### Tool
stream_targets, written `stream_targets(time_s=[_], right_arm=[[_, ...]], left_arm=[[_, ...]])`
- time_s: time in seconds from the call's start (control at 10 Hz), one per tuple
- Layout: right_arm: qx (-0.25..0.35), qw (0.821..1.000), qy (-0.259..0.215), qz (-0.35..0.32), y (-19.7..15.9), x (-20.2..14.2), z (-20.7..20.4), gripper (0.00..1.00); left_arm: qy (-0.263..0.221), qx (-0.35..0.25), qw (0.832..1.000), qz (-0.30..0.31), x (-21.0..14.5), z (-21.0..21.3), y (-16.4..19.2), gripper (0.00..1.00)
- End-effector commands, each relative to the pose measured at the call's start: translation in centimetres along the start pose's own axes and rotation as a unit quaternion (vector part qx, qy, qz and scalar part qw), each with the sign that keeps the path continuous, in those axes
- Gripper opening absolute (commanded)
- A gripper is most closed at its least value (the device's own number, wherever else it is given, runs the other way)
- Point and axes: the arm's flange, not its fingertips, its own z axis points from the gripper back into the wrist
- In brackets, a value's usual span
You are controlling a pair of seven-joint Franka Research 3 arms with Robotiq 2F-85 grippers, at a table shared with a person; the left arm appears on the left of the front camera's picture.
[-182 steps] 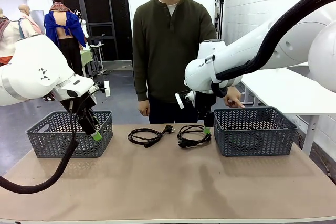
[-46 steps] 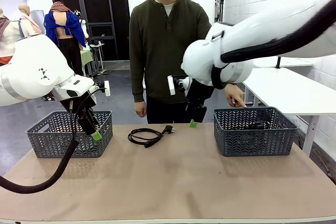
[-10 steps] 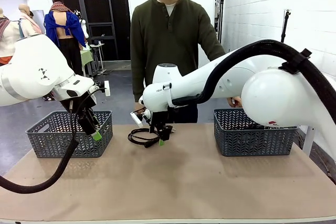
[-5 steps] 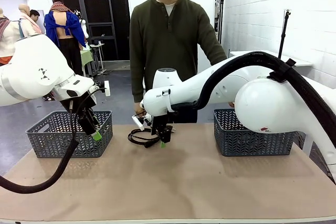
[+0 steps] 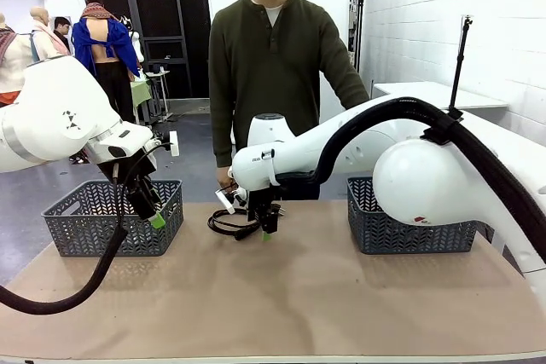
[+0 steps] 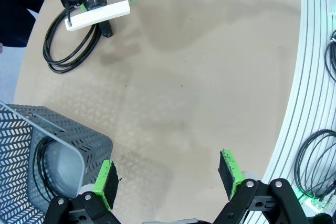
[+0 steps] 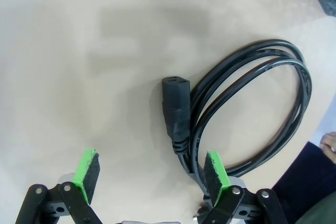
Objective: Organize the cables according to human instructions.
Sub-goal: Pick up a bundle of cables and place it in the basket indicated by the human.
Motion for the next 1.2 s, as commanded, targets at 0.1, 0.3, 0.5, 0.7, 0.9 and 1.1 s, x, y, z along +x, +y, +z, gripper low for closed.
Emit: stream_targets(time_s=[0.1,0.3,0.5,0.7,0.9,1.1], right_arm=[[0.010,1.000,0.026,-0.013,-2.2,0.3,-0.5,1.00],[0.016,0.999,0.027,-0.015,-2.6,0.5,-0.6,1.00],[0.024,0.999,0.029,-0.015,-2.9,0.5,-0.6,1.00],[0.033,0.999,0.030,-0.016,-3.2,0.3,-1.0,1.00],[0.048,0.998,0.032,-0.018,-3.4,0.4,-1.2,1.00],[0.058,0.998,0.033,-0.017,-3.4,0.2,-1.5,1.00]], left_arm=[[0.001,0.002,1.000,0.001,0.0,0.1,0.0,1.00],[0.001,0.002,1.000,0.001,0.0,0.1,0.0,1.00],[0.001,0.002,1.000,0.001,0.0,0.1,0.0,1.00],[0.001,0.002,1.000,0.001,0.0,0.1,0.0,1.00],[0.001,0.002,1.000,0.001,0.0,0.1,0.0,1.00],[0.001,0.002,1.000,0.001,0.0,0.1,0.0,1.00]])
